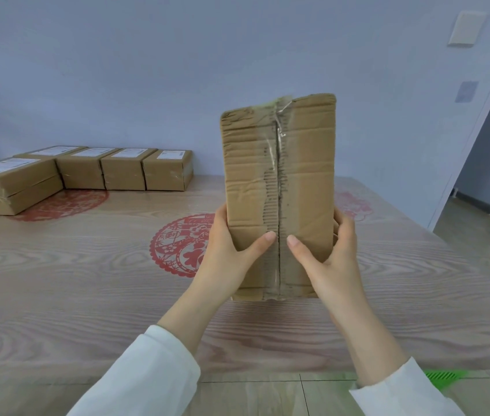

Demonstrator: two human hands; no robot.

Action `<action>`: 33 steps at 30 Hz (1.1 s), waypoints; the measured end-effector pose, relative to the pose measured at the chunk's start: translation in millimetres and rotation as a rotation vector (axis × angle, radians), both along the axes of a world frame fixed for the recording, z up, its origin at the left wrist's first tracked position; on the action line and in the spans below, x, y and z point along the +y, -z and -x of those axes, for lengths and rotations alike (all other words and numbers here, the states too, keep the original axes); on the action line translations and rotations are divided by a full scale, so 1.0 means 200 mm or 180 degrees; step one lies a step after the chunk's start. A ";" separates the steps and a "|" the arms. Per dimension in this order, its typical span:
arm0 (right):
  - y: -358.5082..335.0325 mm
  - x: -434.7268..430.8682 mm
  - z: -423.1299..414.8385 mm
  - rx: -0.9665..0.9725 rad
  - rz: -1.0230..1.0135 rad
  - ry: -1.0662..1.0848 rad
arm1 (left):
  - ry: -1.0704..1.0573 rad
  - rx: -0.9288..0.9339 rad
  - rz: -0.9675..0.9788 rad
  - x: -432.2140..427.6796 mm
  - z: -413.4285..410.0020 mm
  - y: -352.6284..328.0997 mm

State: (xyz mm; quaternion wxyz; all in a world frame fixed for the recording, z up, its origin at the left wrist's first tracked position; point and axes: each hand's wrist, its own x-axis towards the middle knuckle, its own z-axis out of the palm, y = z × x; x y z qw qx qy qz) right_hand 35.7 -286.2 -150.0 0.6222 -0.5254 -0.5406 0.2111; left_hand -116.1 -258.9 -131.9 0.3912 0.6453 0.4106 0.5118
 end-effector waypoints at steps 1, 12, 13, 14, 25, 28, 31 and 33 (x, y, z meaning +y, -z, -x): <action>0.00 0.00 0.00 -0.0002 -0.0017 -0.0022 | 0.0022 -0.0042 0.0036 0.00 0.00 0.01; 0.01 0.00 -0.01 0.0088 -0.0031 -0.0042 | -0.0090 -0.0006 -0.0011 -0.01 -0.03 -0.02; 0.01 0.00 0.00 0.0093 -0.0003 -0.0060 | -0.0102 -0.0002 -0.0025 -0.01 -0.03 -0.03; 0.00 -0.01 0.00 0.0117 0.0022 -0.0061 | -0.0103 -0.0001 -0.0036 -0.01 -0.03 -0.03; -0.03 -0.02 0.01 0.0315 0.0042 -0.0039 | -0.0243 -0.0079 0.0052 -0.02 -0.03 -0.07; -0.06 -0.03 0.01 0.0345 0.0133 0.0065 | -0.0228 -0.0012 0.0140 -0.04 -0.04 -0.04; -0.09 -0.04 0.00 0.0421 0.0127 0.0028 | -0.0246 -0.0090 0.0135 -0.05 -0.05 -0.02; -0.11 -0.05 0.00 0.0517 0.0089 -0.0021 | -0.0206 -0.0173 0.0026 -0.05 -0.04 -0.05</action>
